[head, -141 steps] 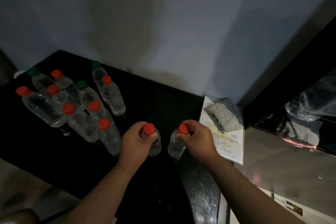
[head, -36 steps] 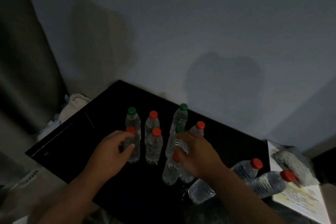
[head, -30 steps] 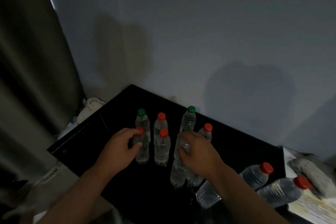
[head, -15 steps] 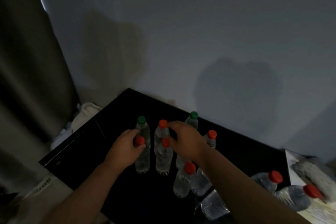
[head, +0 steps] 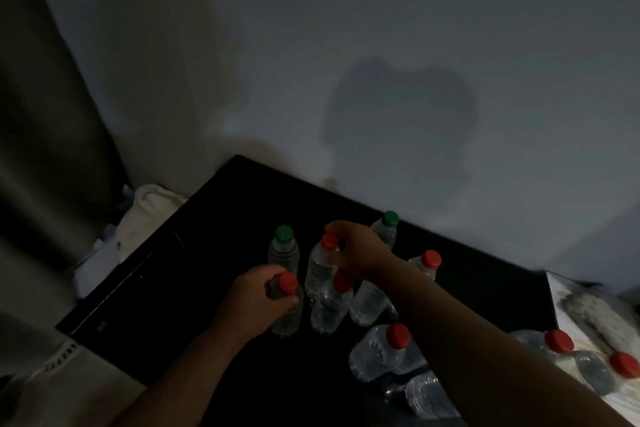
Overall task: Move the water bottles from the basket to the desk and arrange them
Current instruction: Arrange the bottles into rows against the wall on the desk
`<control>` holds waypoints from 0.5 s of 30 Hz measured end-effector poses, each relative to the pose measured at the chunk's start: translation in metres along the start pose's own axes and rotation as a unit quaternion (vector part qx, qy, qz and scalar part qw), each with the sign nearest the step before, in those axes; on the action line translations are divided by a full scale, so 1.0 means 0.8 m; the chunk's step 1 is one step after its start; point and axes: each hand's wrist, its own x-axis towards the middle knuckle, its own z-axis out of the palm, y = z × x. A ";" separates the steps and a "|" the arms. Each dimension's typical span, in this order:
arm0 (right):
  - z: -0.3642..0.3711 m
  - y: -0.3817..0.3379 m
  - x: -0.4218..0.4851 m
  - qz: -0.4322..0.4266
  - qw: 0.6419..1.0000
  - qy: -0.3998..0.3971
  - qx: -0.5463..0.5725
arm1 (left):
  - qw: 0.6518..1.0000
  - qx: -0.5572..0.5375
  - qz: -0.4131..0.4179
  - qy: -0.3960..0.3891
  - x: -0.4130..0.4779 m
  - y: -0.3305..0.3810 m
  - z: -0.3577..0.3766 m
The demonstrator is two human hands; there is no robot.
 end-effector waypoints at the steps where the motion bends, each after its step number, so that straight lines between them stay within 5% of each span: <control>1: 0.002 0.001 0.002 0.005 1.000 -0.001 0.001 | 1.000 -0.009 -0.005 -0.009 0.001 0.000 0.000; 15: 0.015 0.010 -0.003 0.018 0.996 0.048 0.074 | 0.998 -0.058 0.011 0.033 -0.007 0.009 -0.005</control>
